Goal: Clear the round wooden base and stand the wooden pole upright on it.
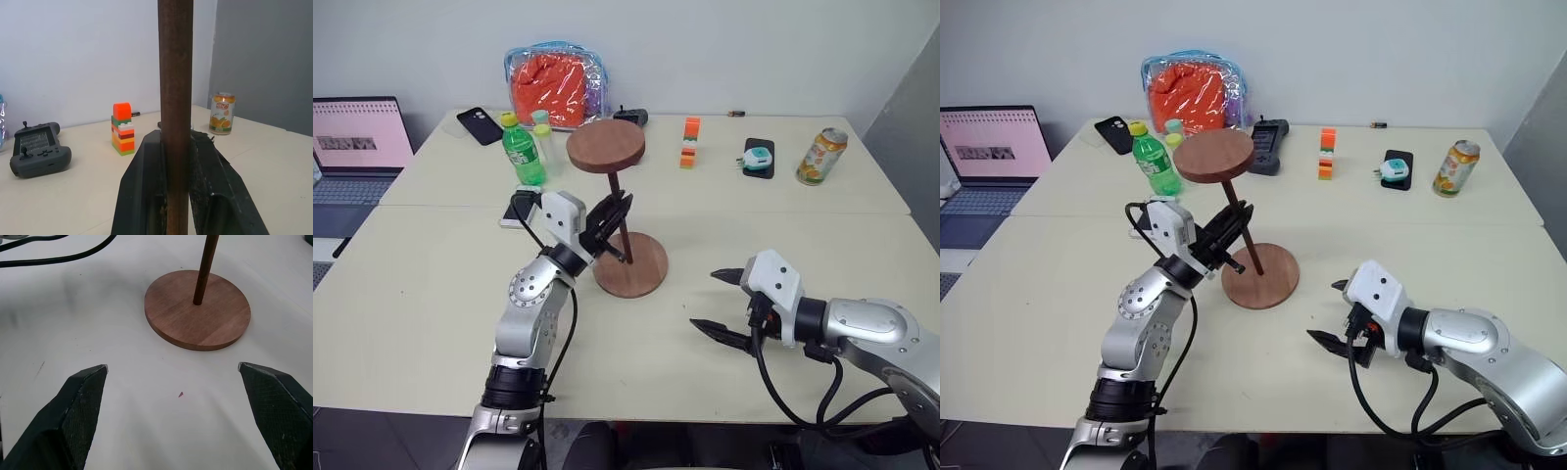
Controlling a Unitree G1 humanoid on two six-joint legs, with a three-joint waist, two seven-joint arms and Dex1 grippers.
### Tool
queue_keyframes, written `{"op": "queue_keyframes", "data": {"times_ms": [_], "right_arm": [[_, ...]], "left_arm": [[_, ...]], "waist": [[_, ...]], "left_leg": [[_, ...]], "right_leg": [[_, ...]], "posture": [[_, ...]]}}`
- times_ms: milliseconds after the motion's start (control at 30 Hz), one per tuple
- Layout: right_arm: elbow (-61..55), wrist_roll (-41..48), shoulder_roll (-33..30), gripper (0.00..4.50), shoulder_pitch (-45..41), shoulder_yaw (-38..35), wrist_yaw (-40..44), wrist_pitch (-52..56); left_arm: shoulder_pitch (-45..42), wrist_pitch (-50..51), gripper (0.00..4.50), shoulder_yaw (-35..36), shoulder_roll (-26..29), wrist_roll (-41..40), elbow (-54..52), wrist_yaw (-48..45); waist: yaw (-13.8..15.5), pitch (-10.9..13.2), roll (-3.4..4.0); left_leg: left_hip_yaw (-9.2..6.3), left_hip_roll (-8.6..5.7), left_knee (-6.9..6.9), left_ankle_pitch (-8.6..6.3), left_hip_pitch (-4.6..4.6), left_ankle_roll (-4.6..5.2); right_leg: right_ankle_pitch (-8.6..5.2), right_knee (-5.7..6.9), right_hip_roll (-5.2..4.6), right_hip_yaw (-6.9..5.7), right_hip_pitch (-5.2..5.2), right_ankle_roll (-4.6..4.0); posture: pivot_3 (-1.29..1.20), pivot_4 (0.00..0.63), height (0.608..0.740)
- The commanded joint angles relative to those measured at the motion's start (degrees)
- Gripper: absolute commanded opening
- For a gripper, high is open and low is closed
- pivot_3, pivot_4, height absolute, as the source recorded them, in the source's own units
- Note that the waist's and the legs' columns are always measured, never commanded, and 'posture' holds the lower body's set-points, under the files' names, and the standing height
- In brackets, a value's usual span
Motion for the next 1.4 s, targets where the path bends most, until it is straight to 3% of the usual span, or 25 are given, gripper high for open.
{"op": "queue_keyframes", "data": {"times_ms": [33, 533, 933, 1400], "right_arm": [[-2.25, 0.58, 0.18, 4.5, -0.35, -0.28, 0.1, -0.37], [-2.38, 0.46, 0.59, 4.5, -0.31, -0.05, -0.34, -0.25], [-2.11, -0.11, 0.52, 4.5, -0.07, 0.22, -0.37, -0.67], [-1.33, -1.08, 1.0, 4.5, -0.52, 0.85, -0.32, -1.39]], "left_arm": [[3.2, 2.37, 0.24, -0.49, 2.04, 2.84, 3.9, 0.46], [1.21, 4.55, 0.24, -0.35, 3.98, 3.49, 9.66, 1.88], [3.26, 4.93, 0.24, -2.41, 5.88, 4.87, 7.97, 1.83], [-0.38, 8.28, 0.24, -1.51, 6.27, 3.7, 8.98, 2.88]], "waist": [[0.0, 0.0, 0.0], [-0.12, -0.14, 0.07], [-0.21, -0.2, 0.07], [-0.25, -0.16, 0.02]], "left_leg": [[0.0, 0.0, 0.0, 0.0, 0.01, 0.0], [-0.01, 0.01, -0.02, 0.0, 0.2, 0.01], [-0.01, 0.05, -0.18, -0.02, 0.93, 0.0], [-0.01, 0.08, -0.21, -0.02, 0.94, -0.01]], "right_leg": [[0.0, 0.0, 0.0, 0.0, 0.0, 0.0], [0.0, 0.01, 0.03, -0.01, 0.19, 0.0], [-0.02, -0.1, 0.07, 0.01, 0.87, 0.01], [-0.04, -0.12, 0.06, 0.01, 0.87, 0.03]], "posture": [[0.0, 0.15, 0.74], [0.0, 0.15, 0.74], [0.0, 0.15, 0.74], [0.0, 0.15, 0.74]]}}
